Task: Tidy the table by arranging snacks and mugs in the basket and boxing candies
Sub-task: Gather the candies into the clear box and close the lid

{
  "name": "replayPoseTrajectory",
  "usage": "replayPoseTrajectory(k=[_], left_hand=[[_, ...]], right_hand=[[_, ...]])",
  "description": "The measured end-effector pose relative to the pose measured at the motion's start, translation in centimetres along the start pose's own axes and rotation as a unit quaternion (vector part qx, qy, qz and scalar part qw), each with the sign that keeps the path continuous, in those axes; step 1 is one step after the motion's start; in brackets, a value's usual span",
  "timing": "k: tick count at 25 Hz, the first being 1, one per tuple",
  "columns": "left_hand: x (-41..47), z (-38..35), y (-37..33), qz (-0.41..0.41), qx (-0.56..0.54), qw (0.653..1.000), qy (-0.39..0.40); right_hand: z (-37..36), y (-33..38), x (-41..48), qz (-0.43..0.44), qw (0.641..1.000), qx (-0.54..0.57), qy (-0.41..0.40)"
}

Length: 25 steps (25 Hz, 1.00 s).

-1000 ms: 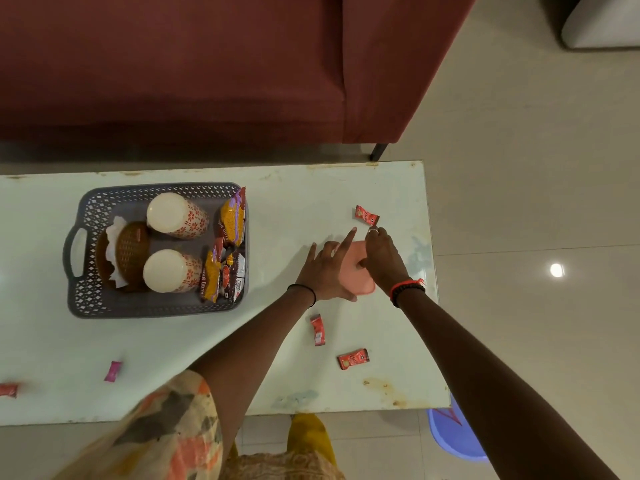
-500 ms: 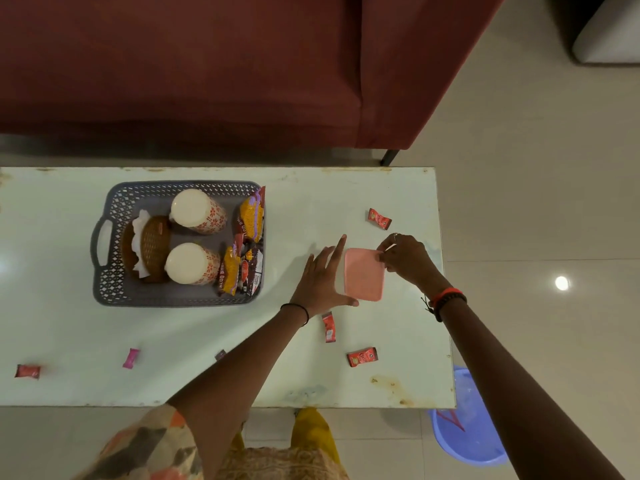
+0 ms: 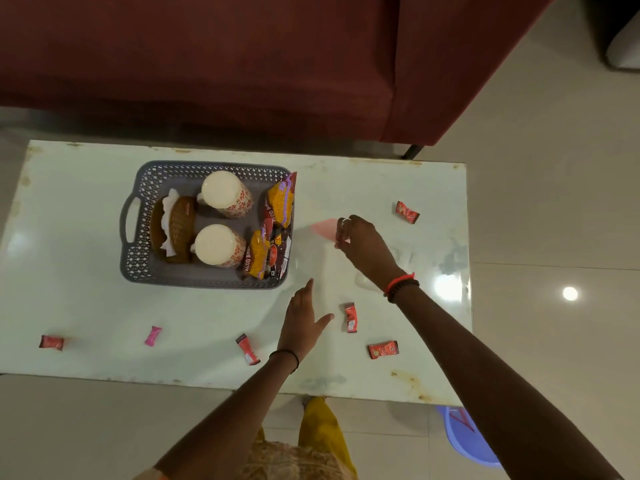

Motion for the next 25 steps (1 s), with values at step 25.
replayPoseTrajectory(k=[25], left_hand=[[-0.6,-5.1,-6.1,-0.384,0.274,0.871,0.137]], right_hand=[[-9.9,-10.4,-19.6,-0.047,0.988,-0.125,0.077]])
Point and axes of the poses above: each hand's wrist, its own x-axis towards the middle knuckle, its own z-axis out of the back of the hand, y = z × x, the point moved 8 cm from there along x, towards the middle knuckle, and after that the axes turned 1 degree about -x, right-handed, at the moved point
